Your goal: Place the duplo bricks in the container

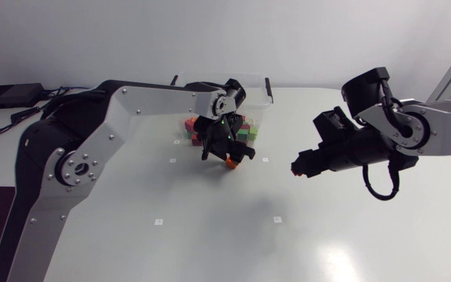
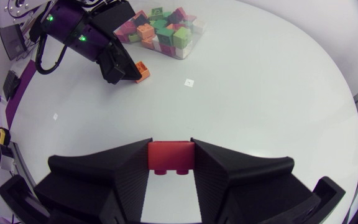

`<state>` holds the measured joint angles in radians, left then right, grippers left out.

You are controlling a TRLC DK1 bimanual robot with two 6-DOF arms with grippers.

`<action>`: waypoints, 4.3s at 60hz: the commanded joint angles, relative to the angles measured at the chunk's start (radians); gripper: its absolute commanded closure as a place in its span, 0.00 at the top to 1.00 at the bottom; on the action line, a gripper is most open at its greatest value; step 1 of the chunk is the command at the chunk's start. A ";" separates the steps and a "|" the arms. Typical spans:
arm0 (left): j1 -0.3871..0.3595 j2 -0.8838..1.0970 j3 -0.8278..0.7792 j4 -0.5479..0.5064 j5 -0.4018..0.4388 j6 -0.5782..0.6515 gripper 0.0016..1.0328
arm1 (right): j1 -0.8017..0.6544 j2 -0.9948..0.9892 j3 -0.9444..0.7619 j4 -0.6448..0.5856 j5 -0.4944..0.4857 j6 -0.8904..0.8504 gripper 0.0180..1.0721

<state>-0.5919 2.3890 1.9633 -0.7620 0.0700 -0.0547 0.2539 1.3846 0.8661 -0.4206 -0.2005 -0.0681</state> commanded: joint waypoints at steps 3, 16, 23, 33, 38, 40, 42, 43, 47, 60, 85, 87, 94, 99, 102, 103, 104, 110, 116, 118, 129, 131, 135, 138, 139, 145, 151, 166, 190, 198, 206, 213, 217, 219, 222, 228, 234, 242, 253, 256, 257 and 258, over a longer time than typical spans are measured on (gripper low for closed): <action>0.003 0.056 0.066 -0.046 -0.004 -0.036 0.49 | -0.004 -0.022 -0.009 -0.021 -0.005 -0.006 0.30; -0.003 0.070 0.091 -0.074 -0.009 -0.036 0.46 | -0.004 -0.035 0.001 -0.035 -0.005 -0.004 0.30; -0.006 0.084 0.098 -0.076 -0.010 -0.040 0.35 | -0.004 -0.035 0.002 -0.038 -0.005 -0.004 0.30; -0.005 0.076 0.077 -0.068 -0.012 -0.042 0.32 | -0.004 -0.038 -0.006 -0.037 -0.005 -0.006 0.30; -0.005 0.033 0.022 -0.060 -0.012 -0.042 0.32 | -0.005 -0.042 -0.001 -0.041 -0.005 -0.006 0.30; -0.005 0.006 -0.011 -0.048 -0.012 -0.042 0.32 | -0.007 -0.047 0.005 -0.044 -0.005 -0.006 0.30; -0.002 -0.028 -0.047 -0.034 -0.012 -0.042 0.32 | -0.008 -0.048 0.011 -0.044 -0.005 -0.006 0.30; -0.002 -0.044 -0.061 -0.031 -0.012 -0.042 0.32 | -0.008 -0.048 0.017 -0.046 -0.005 -0.006 0.30; 0.001 -0.103 -0.121 -0.019 -0.012 -0.042 0.32 | -0.008 -0.050 0.039 -0.050 -0.005 -0.006 0.30; -0.005 -0.321 -0.334 0.030 -0.010 -0.042 0.32 | 0.016 -0.019 0.151 -0.061 -0.004 0.005 0.30; 0.049 -0.562 -0.468 0.144 -0.010 -0.040 0.32 | 0.128 0.182 0.366 0.057 0.035 0.068 0.30; 0.053 -0.568 -0.461 0.151 -0.010 -0.040 0.32 | 0.131 0.206 0.384 0.075 0.035 0.071 0.30; 0.066 -0.583 -0.440 0.182 -0.010 -0.042 0.32 | 0.140 0.277 0.455 0.100 0.038 0.076 0.30; 0.076 -0.599 -0.429 0.219 -0.010 -0.042 0.32 | 0.145 0.329 0.513 0.111 0.050 0.077 0.30; 0.084 -0.600 -0.419 0.231 -0.012 -0.043 0.32 | 0.148 0.352 0.539 0.120 0.050 0.077 0.30; 0.086 -0.600 -0.414 0.233 -0.010 -0.043 0.32 | 0.148 0.358 0.547 0.121 0.050 0.077 0.30; 0.089 -0.600 -0.411 0.236 -0.010 -0.043 0.32 | 0.150 0.367 0.557 0.126 0.050 0.077 0.30; 0.112 -0.610 -0.405 0.282 -0.010 -0.047 0.32 | 0.153 0.418 0.614 0.138 0.056 0.077 0.30; 0.139 -0.610 -0.394 0.323 -0.010 -0.051 0.32 | 0.154 0.473 0.674 0.151 0.064 0.080 0.30; 0.147 -0.610 -0.391 0.339 -0.010 -0.051 0.32 | 0.153 0.490 0.692 0.151 0.064 0.080 0.30; 0.202 -0.585 -0.365 0.435 -0.010 -0.059 0.33 | 0.151 0.568 0.786 0.157 0.065 0.091 0.30; 0.211 -0.576 -0.356 0.446 -0.010 -0.065 0.33 | 0.151 0.579 0.798 0.158 0.065 0.091 0.30; 0.222 -0.554 -0.336 0.463 -0.010 -0.070 0.33 | 0.148 0.600 0.823 0.158 0.070 0.094 0.30; 0.230 -0.534 -0.317 0.480 -0.010 -0.070 0.33 | 0.143 0.620 0.844 0.158 0.073 0.094 0.30; 0.234 -0.528 -0.311 0.483 -0.010 -0.070 0.33 | 0.143 0.623 0.849 0.158 0.073 0.094 0.30; 0.244 -0.476 -0.264 0.486 -0.010 -0.071 0.33 | 0.139 0.649 0.876 0.157 0.079 0.096 0.30; 0.250 -0.421 -0.224 0.503 -0.010 -0.070 0.33 | 0.136 0.674 0.901 0.154 0.088 0.096 0.30; 0.262 -0.335 -0.159 0.498 -0.013 -0.065 0.88 | 0.127 0.706 0.944 0.132 0.119 0.093 0.66; 0.285 -0.504 -0.254 0.487 -0.015 -0.047 0.95 | 0.127 0.541 0.835 0.126 0.154 0.062 0.94; 0.290 -0.617 -0.337 0.489 -0.016 -0.034 0.95 | 0.127 0.432 0.734 0.160 0.187 0.040 0.94; 0.305 -0.735 -0.422 0.492 -0.016 -0.030 0.95 | 0.128 0.317 0.622 0.192 0.260 0.030 0.94; 0.322 -0.811 -0.489 0.495 -0.018 -0.022 0.95 | 0.122 0.218 0.527 0.217 0.306 0.024 0.95; 0.330 -0.866 -0.541 0.509 -0.038 0.000 0.95 | 0.113 0.162 0.471 0.233 0.328 0.016 0.95; 0.331 -0.898 -0.570 0.521 -0.056 0.006 0.95 | 0.104 0.129 0.441 0.238 0.329 0.008 0.95; 0.337 -0.936 -0.606 0.533 -0.072 0.019 0.95 | 0.096 0.096 0.412 0.238 0.339 -0.004 0.95; 0.348 -1.027 -0.687 0.560 -0.105 0.036 0.94 | 0.064 0.019 0.340 0.240 0.346 -0.019 0.95; 0.351 -1.108 -0.771 0.583 -0.124 0.070 0.94 | 0.042 -0.061 0.260 0.256 0.362 -0.044 0.95; 0.357 -1.209 -0.866 0.595 -0.154 0.095 0.94 | 0.015 -0.154 0.159 0.292 0.394 -0.075 0.95; 0.394 -1.346 -1.015 0.650 -0.168 0.142 0.94 | -0.042 -0.275 0.028 0.321 0.411 -0.102 0.95; 0.409 -1.383 -1.049 0.659 -0.168 0.150 0.94 | -0.054 -0.317 -0.007 0.330 0.412 -0.113 0.95; 0.409 -1.386 -1.054 0.661 -0.168 0.151 0.94 | -0.056 -0.329 -0.016 0.332 0.412 -0.119 0.95; 0.415 -1.401 -1.066 0.661 -0.168 0.154 0.94 | -0.059 -0.340 -0.024 0.332 0.412 -0.121 0.95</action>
<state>-0.1947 1.0401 0.9493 -0.1211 -0.0883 0.0708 0.2108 1.1019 0.8940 -0.1127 0.2008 -0.1589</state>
